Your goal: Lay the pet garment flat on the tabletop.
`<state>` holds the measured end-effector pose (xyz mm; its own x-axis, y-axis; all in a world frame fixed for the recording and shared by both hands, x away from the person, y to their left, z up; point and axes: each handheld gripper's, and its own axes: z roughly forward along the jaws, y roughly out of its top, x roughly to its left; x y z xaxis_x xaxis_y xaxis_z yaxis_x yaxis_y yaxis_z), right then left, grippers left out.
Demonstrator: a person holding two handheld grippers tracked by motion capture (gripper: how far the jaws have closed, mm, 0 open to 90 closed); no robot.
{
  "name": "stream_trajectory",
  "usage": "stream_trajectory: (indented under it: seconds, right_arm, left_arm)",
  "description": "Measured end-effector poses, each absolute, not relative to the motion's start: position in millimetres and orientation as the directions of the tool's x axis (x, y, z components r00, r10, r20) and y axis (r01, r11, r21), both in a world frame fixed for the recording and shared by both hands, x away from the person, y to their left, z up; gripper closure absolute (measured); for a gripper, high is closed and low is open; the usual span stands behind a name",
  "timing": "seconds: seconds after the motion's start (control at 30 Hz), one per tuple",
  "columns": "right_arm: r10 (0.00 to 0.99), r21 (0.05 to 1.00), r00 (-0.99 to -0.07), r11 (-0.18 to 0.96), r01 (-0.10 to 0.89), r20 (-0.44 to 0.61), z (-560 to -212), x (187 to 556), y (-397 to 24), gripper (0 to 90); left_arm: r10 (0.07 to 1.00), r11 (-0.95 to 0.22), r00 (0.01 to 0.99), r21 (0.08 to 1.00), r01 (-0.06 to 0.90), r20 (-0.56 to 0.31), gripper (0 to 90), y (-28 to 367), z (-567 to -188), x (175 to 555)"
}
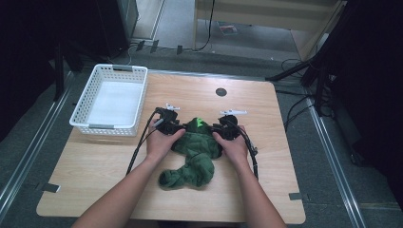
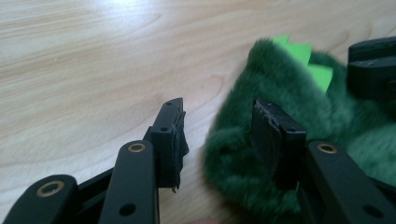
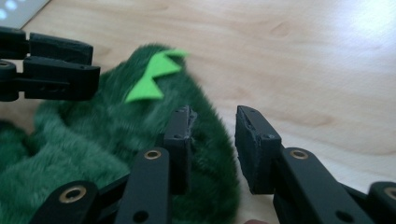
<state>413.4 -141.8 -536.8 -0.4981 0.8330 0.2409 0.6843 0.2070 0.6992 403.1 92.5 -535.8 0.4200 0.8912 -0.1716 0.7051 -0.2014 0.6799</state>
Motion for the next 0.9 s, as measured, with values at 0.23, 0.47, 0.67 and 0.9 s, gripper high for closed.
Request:
stream_trajectory:
  seconds: [0.23, 0.47, 0.67, 0.9]
  right_arm:
    - [0.824, 0.71, -0.535, 0.264, 0.652, 0.185, -540.9, 405.0, -140.1, 85.2]
    - [0.833, 0.812, -0.547, 0.257, 0.524, 0.089, -520.8, 404.4, -134.6, 89.0]
    - [0.861, 0.767, -0.485, 0.203, 0.608, 0.156, -522.4, 416.6, -143.4, 67.3]
    - [0.799, 0.798, -0.538, 0.129, 0.588, 0.267, -509.0, 367.4, -176.8, 72.2]
  left_arm:
    - [0.869, -0.319, 0.492, 0.703, 0.636, -0.05, 86.9, 85.6, -539.1, 391.0]
    - [0.889, -0.309, 0.458, 0.758, 0.574, 0.016, 90.0, 89.2, -523.4, 400.2]
    - [0.909, -0.184, 0.4, 0.752, 0.633, -0.114, 57.1, 101.4, -523.4, 405.1]
    - [0.865, -0.058, 0.413, 0.762, 0.644, -0.283, 58.0, 127.9, -520.0, 373.1]
